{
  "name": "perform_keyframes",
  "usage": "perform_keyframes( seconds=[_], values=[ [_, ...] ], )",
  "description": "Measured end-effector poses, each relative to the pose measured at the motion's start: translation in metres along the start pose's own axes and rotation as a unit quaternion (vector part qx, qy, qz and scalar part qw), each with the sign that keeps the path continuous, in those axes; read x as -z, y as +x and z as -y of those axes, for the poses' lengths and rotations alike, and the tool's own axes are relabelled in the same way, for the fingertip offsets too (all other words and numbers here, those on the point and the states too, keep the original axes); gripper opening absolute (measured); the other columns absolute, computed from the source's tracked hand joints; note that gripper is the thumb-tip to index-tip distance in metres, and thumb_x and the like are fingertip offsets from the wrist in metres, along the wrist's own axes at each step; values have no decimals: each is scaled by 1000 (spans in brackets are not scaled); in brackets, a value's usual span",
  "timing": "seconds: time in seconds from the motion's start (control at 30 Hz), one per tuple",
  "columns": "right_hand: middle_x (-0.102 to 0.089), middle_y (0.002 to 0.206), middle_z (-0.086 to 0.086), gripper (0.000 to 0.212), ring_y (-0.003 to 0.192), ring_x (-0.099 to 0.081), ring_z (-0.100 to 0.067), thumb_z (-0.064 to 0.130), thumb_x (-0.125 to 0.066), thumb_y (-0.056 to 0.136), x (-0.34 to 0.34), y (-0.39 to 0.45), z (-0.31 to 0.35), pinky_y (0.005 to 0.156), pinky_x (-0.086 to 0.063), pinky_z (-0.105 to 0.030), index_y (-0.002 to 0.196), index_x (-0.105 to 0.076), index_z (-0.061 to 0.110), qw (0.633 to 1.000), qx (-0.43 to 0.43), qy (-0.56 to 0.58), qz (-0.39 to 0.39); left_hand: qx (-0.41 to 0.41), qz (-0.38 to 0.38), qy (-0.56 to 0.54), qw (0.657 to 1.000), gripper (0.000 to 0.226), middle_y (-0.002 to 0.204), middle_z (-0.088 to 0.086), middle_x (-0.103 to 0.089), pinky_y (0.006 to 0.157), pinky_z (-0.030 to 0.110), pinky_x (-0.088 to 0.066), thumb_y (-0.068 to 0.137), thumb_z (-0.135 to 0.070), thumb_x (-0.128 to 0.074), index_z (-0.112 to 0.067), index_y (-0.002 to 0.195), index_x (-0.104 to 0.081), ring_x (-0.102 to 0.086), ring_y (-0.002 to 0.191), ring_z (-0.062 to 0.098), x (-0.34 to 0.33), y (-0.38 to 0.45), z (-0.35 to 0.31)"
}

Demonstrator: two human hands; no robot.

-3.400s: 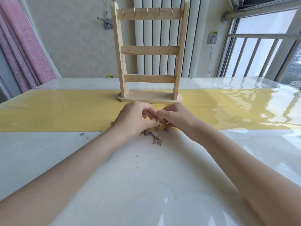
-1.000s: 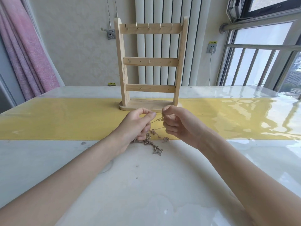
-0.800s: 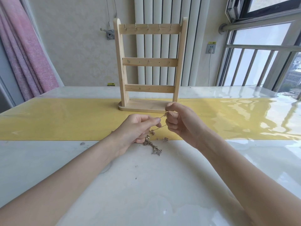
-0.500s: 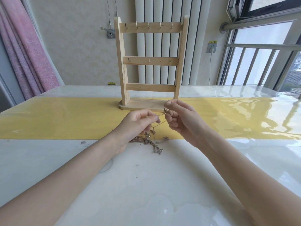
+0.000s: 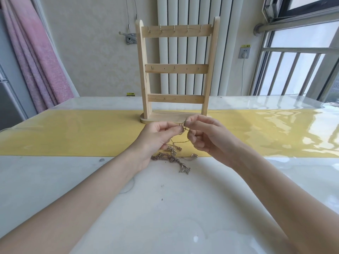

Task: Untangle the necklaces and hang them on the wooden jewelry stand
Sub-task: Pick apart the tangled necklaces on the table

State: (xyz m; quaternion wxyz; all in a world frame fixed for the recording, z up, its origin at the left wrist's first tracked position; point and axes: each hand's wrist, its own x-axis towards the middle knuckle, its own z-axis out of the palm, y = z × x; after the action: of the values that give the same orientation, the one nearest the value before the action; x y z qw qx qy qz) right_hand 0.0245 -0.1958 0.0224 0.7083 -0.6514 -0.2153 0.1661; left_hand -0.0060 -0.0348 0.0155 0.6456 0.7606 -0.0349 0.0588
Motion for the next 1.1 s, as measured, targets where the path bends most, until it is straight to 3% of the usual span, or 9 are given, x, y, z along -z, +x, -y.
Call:
perform_keyframes(
  seconds=[0.23, 0.43, 0.63, 0.83, 0.97, 1.1],
  values=[
    [-57, 60, -1, 15, 49, -41, -11, 14, -57, 93, 5, 0, -2, 44, -30, -16, 79, -53, 18, 999, -16, -19, -46, -45, -26, 37, 998, 15, 45, -14, -42, 47, 17, -31, 89, -13, -61, -16, 75, -57, -34, 43, 2, -1, 1, 1],
    [-59, 63, -2, 15, 49, -44, -12, 13, -56, 93, 2, 0, -3, 43, -33, -17, 78, -53, 16, 999, -27, -31, -26, -60, -45, 6, 997, 15, 65, -3, -50, 48, 17, -36, 93, -11, -53, -19, 80, -52, -39, 47, 4, -1, 0, -1],
    [-64, 64, -7, 14, 47, -47, -13, 12, -53, 94, -2, -1, -1, 42, -34, -18, 81, -50, 15, 999, -21, -38, -31, -114, -63, 62, 989, 15, 54, -12, -56, 53, 22, -38, 93, -17, -54, -23, 80, -50, -42, 53, 9, -1, 1, 2],
    [-68, 85, -8, 16, 57, -52, -13, 8, -54, 94, -8, 0, 0, 46, -37, -21, 78, -55, 12, 994, 32, -82, -71, -145, -98, 111, 978, 15, 83, -2, -61, 67, 28, -44, 92, -23, -56, -28, 79, -50, -49, 70, 8, -1, 2, 4],
    [-58, 92, -10, 16, 61, -53, -10, 8, -55, 94, -11, 0, 2, 48, -40, -23, 78, -57, 10, 992, 49, -79, -84, -151, -100, 73, 981, 11, 96, -2, -66, 86, 34, -47, 90, -27, -56, -26, 81, -49, -60, 97, 13, -2, 5, 1],
    [-59, 85, -6, 17, 60, -53, -10, 8, -54, 94, -10, 0, 3, 48, -40, -23, 77, -58, 7, 993, 56, -70, -77, -147, -65, -39, 986, 13, 76, -8, -70, 73, 19, -51, 97, -7, -46, -14, 86, -47, -66, 78, 7, -7, 3, -4]
  ],
)
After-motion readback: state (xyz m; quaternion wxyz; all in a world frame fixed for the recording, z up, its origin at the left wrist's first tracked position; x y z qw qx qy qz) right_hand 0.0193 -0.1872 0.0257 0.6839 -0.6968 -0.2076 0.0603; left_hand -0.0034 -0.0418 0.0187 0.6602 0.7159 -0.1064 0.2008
